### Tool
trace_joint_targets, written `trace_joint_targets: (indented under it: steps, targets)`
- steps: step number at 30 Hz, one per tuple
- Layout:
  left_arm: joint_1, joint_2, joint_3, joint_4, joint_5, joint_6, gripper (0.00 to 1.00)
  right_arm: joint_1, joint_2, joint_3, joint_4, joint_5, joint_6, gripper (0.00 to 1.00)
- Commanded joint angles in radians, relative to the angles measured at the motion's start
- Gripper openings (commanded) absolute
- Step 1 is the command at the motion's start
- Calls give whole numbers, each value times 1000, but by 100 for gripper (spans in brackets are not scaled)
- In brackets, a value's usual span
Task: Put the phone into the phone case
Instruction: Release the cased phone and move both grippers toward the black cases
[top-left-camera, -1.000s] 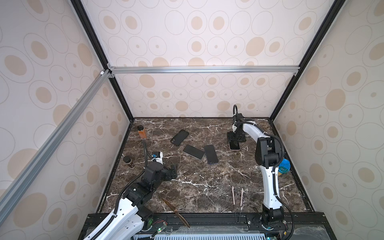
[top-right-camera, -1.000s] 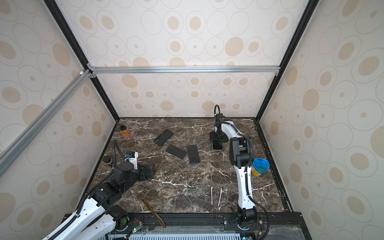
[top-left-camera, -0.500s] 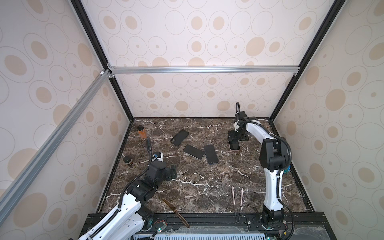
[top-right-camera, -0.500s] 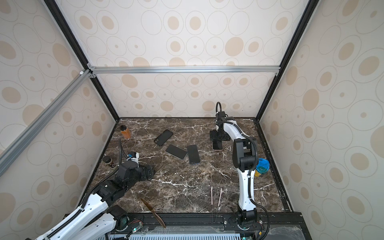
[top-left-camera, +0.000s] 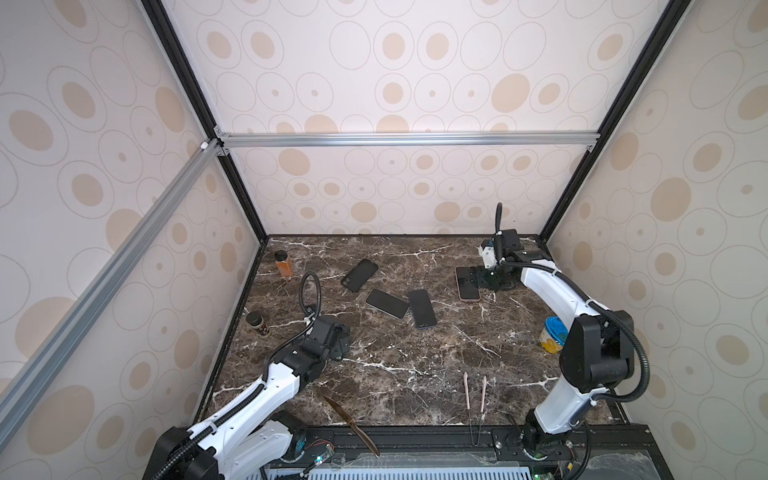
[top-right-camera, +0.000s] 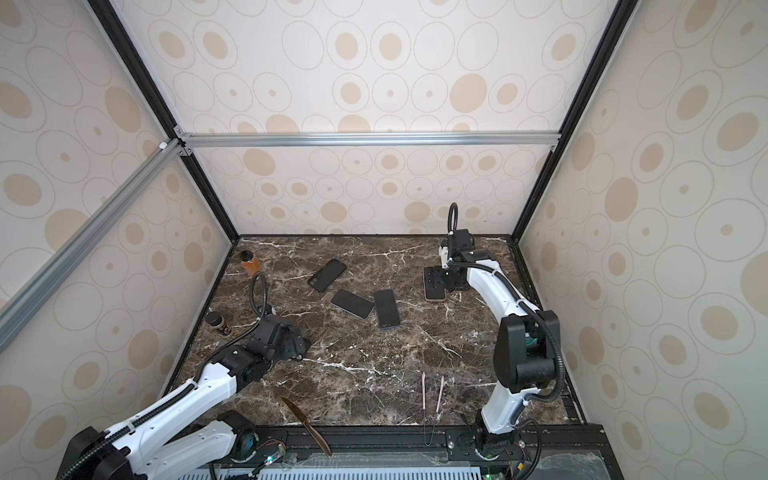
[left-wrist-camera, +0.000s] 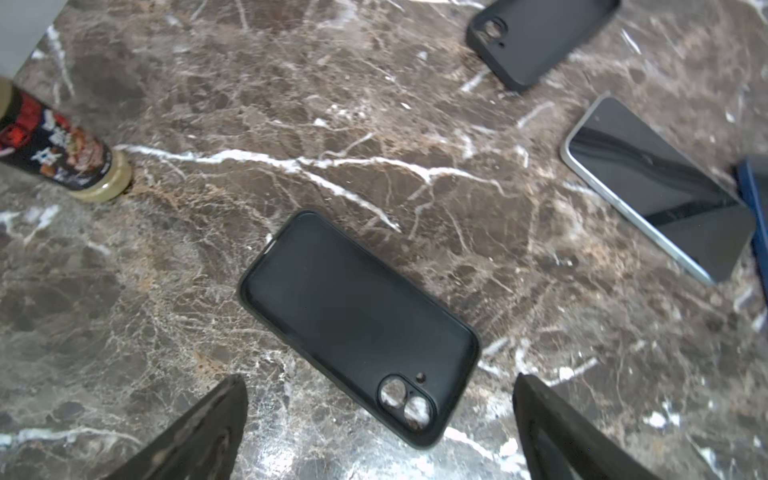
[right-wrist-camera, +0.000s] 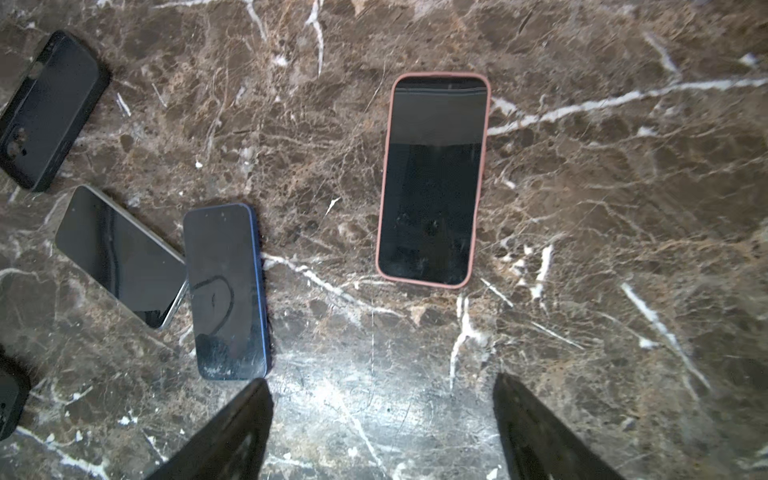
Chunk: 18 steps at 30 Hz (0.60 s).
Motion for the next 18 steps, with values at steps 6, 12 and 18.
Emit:
trace_joint_targets:
  steps: [6, 12, 18]
  targets:
    - [41, -17, -32, 64, 10, -101, 100, 103, -157, -146, 8, -40, -14, 85]
    - [61, 43, -43, 65, 18, -101, 100, 203, -288, -251, 55, -27, -14, 87]
    - [74, 113, -47, 63, 13, -133, 99, 265, -448, -328, 57, -14, -29, 87]
